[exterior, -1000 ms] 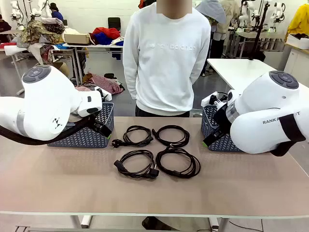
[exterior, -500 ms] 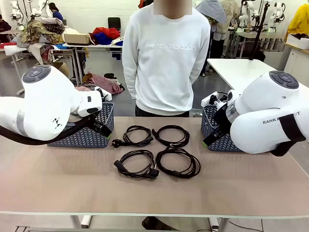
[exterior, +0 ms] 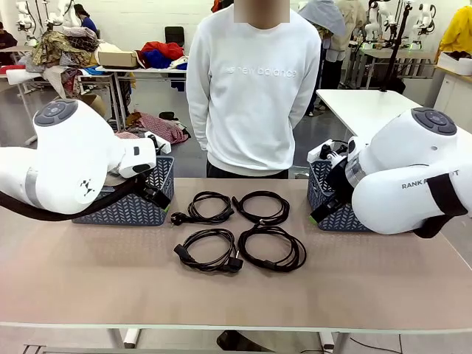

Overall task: Organize the cables according to human instructions.
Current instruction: Pick up a bundle of cables and place it in the basket indicated by the human.

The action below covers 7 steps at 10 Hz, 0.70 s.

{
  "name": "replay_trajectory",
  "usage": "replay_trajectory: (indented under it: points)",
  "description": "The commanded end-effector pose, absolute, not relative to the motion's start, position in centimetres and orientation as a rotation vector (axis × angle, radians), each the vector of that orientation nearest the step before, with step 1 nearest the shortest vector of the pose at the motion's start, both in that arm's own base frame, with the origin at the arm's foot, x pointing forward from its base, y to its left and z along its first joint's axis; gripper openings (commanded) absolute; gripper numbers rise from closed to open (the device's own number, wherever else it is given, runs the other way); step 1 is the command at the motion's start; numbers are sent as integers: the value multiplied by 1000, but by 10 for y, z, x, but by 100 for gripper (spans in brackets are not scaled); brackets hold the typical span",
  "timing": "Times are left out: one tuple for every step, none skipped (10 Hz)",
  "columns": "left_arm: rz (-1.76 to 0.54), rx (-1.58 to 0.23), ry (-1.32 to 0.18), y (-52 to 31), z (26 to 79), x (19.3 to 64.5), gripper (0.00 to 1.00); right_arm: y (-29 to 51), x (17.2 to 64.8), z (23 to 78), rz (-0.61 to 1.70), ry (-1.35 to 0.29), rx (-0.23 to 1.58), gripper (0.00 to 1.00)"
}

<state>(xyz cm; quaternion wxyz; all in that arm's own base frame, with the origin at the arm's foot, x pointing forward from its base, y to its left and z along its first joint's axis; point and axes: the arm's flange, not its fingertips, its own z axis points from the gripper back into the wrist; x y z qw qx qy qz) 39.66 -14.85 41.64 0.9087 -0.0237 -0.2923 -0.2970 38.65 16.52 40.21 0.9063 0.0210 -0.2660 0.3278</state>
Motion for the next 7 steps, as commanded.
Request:
replay_trajectory:
  points:
    - [-664,-71,-613,-137,437,389,100,154,385,427,726,-581,91,100]
    - [-713,-79,-613,-130,450,385,100,144,382,443,755,-595,143,100]
    - [-765,-77,-602,-123,465,381,100,131,379,458,786,-602,185,100]
    - [-815,-102,-598,-118,478,381,100,121,377,469,805,-611,191,100]
    - [-850,-147,-596,-109,490,382,100,112,374,478,828,-629,223,100]
    - [-887,-196,-600,-102,501,382,100,102,370,485,840,-646,252,100]
    - [-920,-250,-612,-95,511,381,100,91,365,491,862,-667,300,100]
